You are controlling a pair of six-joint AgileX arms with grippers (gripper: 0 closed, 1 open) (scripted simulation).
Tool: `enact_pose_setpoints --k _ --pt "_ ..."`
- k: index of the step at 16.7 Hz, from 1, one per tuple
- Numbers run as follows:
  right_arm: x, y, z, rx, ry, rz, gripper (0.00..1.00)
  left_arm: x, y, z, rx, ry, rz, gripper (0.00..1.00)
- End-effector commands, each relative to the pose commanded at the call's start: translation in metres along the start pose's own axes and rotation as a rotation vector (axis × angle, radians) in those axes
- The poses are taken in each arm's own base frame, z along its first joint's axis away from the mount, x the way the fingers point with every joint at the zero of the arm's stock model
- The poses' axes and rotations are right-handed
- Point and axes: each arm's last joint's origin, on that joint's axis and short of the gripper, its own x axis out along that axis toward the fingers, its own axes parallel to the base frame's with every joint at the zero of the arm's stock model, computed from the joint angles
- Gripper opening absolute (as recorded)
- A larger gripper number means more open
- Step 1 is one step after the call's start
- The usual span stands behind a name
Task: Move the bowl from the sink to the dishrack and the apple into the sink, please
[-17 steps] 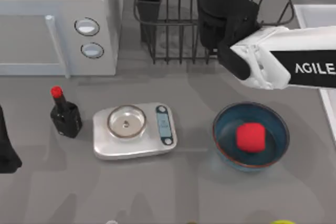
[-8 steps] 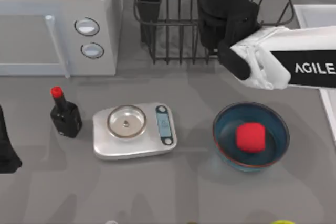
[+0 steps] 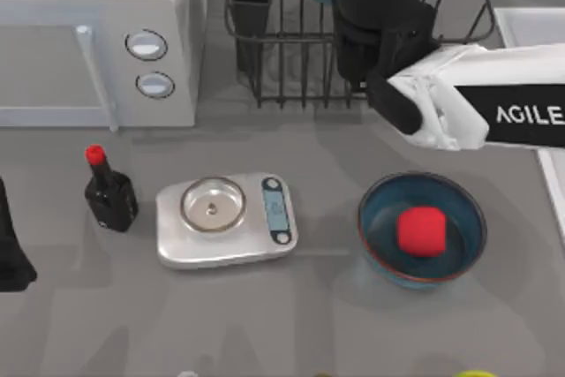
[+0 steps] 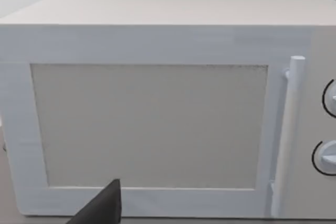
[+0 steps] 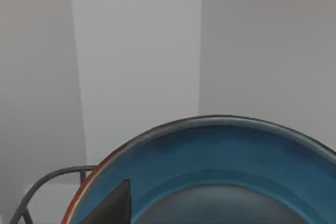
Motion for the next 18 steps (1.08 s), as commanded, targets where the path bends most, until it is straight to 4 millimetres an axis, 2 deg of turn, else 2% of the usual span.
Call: enact_pose_setpoints --k 5,7,10,12,14,16,18 --pt "-0.001 -0.002 0.001 -0.001 0.002 0.006 1.0 0.0 0.0 0.0 0.0 0.0 0.0 1.0" --pt "-0.005 -0.016 0.004 -0.008 0.012 0.021 1.0 0.0 0.0 0.0 0.0 0.0 0.0 1.0" --pt "-0.021 -0.054 0.014 -0.022 0.045 0.061 1.0 0.0 0.0 0.0 0.0 0.0 0.0 1.0" --pt "-0.042 -0.089 0.023 -0.028 0.071 0.091 1.0 0.0 0.0 0.0 0.0 0.0 0.0 1.0" --pt "-0.072 -0.127 0.031 -0.027 0.092 0.117 1.0 0.0 0.0 0.0 0.0 0.0 0.0 1.0" --pt "-0.112 -0.165 0.034 -0.018 0.102 0.135 1.0 0.0 0.0 0.0 0.0 0.0 0.0 1.0" --pt "-0.155 -0.198 0.03 -0.005 0.1 0.143 1.0 0.0 0.0 0.0 0.0 0.0 0.0 1.0"
